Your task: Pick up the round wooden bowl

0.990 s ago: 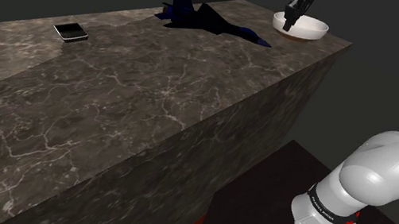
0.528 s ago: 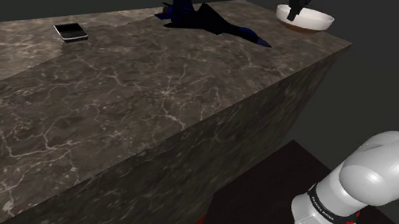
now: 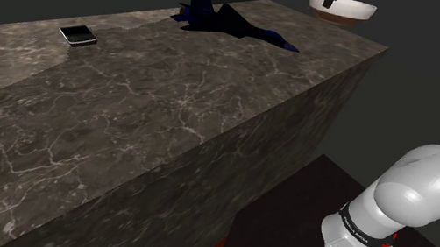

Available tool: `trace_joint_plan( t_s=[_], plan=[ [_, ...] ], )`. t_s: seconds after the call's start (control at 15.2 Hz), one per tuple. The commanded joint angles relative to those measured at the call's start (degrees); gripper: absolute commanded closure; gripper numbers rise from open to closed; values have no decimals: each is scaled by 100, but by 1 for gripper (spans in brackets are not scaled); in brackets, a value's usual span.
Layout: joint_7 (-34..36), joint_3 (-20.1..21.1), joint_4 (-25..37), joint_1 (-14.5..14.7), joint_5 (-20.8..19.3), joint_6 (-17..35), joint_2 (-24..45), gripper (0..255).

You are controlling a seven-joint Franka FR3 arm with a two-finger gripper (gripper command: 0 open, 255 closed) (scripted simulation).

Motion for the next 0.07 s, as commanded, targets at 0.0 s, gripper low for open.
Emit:
trace_joint_plan(
  t_s=[0.0],
  plan=[
    [1,5,51,2,1,-40,10,255]
  ],
)
